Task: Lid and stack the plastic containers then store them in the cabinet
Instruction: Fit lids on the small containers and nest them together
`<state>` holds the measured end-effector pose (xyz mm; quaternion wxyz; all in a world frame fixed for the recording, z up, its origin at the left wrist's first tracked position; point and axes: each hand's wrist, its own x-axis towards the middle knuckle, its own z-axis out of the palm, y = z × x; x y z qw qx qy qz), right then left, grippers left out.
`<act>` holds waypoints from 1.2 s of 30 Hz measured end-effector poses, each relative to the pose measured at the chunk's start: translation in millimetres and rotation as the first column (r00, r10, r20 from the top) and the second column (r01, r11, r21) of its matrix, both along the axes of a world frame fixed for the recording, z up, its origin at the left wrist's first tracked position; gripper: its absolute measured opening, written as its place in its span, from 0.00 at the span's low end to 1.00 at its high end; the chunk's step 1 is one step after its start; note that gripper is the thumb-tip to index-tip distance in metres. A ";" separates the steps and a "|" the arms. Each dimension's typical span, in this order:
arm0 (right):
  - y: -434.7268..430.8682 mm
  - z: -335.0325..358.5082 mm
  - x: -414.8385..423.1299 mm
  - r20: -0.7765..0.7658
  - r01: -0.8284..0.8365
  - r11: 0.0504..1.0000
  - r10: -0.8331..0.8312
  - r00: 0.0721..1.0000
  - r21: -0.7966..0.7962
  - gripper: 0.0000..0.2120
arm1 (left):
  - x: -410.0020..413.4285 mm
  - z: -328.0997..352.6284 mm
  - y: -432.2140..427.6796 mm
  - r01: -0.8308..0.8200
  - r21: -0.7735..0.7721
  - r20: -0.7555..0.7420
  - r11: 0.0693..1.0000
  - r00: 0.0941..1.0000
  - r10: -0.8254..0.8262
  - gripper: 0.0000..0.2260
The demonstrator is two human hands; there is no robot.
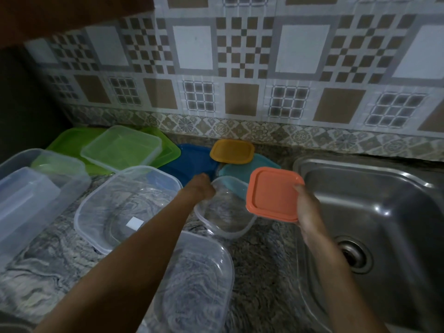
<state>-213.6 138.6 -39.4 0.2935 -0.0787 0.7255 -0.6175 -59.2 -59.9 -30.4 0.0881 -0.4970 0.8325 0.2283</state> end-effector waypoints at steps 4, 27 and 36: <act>-12.0 -0.5 12.4 -0.183 -0.029 0.999 0.033 0.982 0.025 0.17 | 9.7 4.4 12.0 -0.131 0.309 -0.100 0.942 0.981 0.169 0.08; -113.2 -11.8 -28.7 -0.318 -0.205 0.932 0.300 0.899 0.300 0.13 | 14.4 -44.6 31.4 -0.101 0.160 -0.464 0.982 0.870 0.165 0.07; -202.1 -16.6 -63.5 -0.139 -0.359 0.861 0.430 0.892 0.359 0.24 | 15.2 -48.7 30.8 -0.162 0.287 -0.479 0.944 0.829 0.288 0.14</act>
